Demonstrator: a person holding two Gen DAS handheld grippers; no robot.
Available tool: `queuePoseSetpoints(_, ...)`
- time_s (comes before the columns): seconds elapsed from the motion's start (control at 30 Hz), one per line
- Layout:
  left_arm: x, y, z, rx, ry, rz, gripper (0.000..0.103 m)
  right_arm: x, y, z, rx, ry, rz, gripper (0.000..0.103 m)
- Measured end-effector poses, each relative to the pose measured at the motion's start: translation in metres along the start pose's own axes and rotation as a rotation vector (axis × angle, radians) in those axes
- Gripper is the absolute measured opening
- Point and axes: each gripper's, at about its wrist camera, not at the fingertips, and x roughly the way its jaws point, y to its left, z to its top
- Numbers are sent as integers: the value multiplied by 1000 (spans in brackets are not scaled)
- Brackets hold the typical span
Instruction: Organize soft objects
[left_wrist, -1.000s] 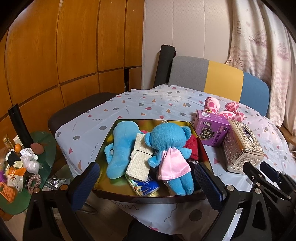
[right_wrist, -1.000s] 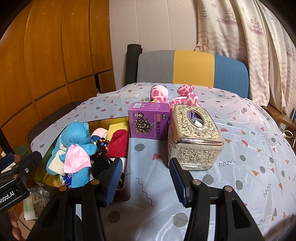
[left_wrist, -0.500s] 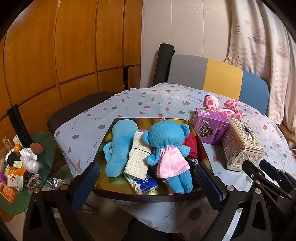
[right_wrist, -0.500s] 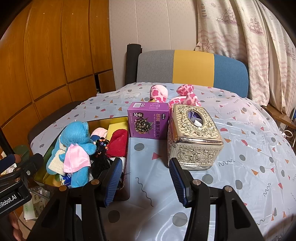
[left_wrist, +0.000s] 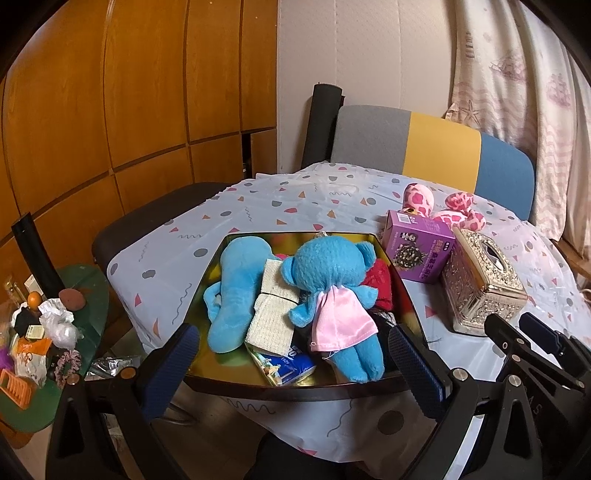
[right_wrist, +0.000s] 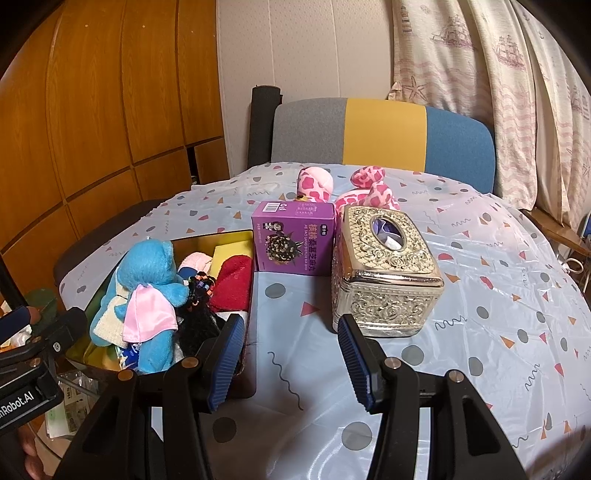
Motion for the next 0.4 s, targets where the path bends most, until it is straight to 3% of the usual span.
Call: queuePoseSetpoints(0.4, 3, -4, -2, 28, -3, -6, 101, 6, -8, -2, 26, 21, -10, 53)
